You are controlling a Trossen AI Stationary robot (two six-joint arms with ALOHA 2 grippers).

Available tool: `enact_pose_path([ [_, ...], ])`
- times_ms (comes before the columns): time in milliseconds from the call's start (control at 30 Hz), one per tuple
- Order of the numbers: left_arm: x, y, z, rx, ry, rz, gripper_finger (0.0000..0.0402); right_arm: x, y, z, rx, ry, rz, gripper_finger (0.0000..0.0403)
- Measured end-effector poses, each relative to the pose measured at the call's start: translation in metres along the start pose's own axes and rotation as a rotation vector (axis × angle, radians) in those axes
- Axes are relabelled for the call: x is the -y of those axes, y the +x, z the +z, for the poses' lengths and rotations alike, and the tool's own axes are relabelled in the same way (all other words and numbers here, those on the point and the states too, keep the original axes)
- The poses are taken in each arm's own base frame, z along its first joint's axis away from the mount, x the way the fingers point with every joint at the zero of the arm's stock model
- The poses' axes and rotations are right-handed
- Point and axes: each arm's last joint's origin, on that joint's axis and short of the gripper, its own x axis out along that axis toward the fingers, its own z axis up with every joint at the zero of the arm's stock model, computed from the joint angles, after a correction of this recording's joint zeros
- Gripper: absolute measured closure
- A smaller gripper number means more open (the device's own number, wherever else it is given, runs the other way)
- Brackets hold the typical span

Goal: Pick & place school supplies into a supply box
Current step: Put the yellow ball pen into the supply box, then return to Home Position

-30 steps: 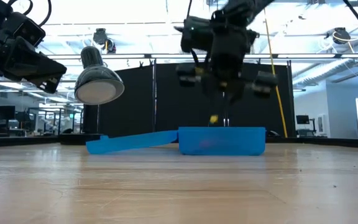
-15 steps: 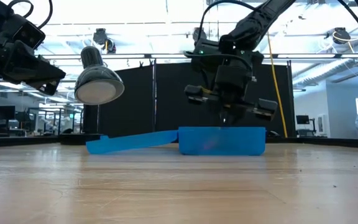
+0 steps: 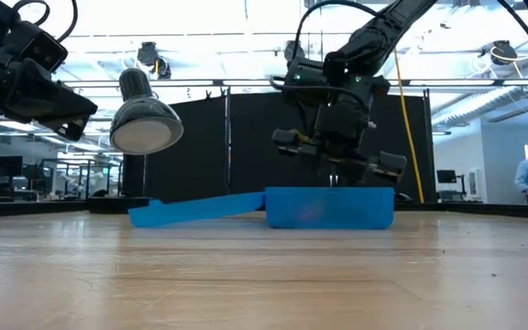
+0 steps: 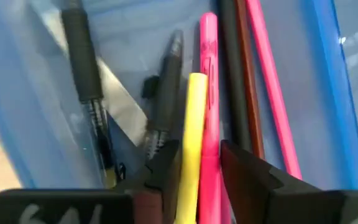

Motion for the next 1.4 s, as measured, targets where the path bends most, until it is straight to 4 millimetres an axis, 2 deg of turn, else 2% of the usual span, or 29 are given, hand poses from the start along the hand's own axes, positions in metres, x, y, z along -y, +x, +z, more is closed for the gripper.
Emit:
enact_pose_path([
  [100, 0.0, 0.0, 0.0, -0.004, 0.029, 0.002, 0.0371, 0.0, -0.008, 0.001, -0.026, 0.027, -0.02, 0.0284],
  [200, 0.0, 0.0, -0.001, -0.014, 0.085, 0.005, 0.0371, 0.003, -0.027, 0.006, -0.024, 0.033, -0.093, 0.0283],
  [300, 0.0, 0.0, -0.001, -0.013, 0.111, 0.005, 0.0371, 0.005, -0.058, 0.015, -0.003, 0.048, -0.198, 0.0287],
  [433, -0.001, 0.0, 0.0, 0.003, 0.098, 0.019, 0.0371, 0.001, -0.113, 0.038, 0.084, 0.125, -0.393, 0.0295],
  [567, -0.001, 0.0, 0.004, 0.041, 0.105, 0.033, 0.0371, -0.018, -0.174, 0.067, 0.305, 0.399, -0.566, 0.0302],
  [667, 0.0, 0.0, 0.006, 0.07, 0.12, 0.034, 0.0371, -0.04, -0.218, 0.082, 0.526, 0.641, -0.623, 0.0313],
  [733, 0.0, 0.0, 0.008, 0.088, 0.135, 0.045, 0.0371, -0.059, -0.24, 0.088, 0.67, 0.797, -0.609, 0.0326],
  [800, 0.0, -0.001, 0.01, 0.107, 0.167, 0.048, 0.0371, -0.081, -0.251, 0.093, 0.784, 0.898, -0.565, 0.0351],
  [900, 0.001, -0.001, 0.015, 0.154, 0.222, 0.053, 0.0371, -0.117, -0.237, 0.095, 0.796, 0.935, -0.587, 0.0393],
  [1033, 0.002, -0.005, 0.031, 0.212, 0.264, 0.104, 0.0371, -0.154, -0.201, 0.085, 0.804, 1.035, -0.713, 0.0398],
  [1200, 0.003, -0.006, 0.037, 0.22, 0.434, 0.095, 0.0379, -0.181, -0.148, 0.069, 0.923, 0.956, -0.744, 0.0402],
  [1300, 0.002, -0.004, 0.026, 0.189, 0.509, 0.074, 0.0397, -0.195, -0.116, 0.056, 0.967, 0.875, -0.8, 0.0402],
  [1400, -0.001, -0.002, 0.017, 0.168, 0.493, 0.09, 0.0397, -0.205, -0.094, 0.043, 1.023, 0.852, -0.868, 0.0402],
])
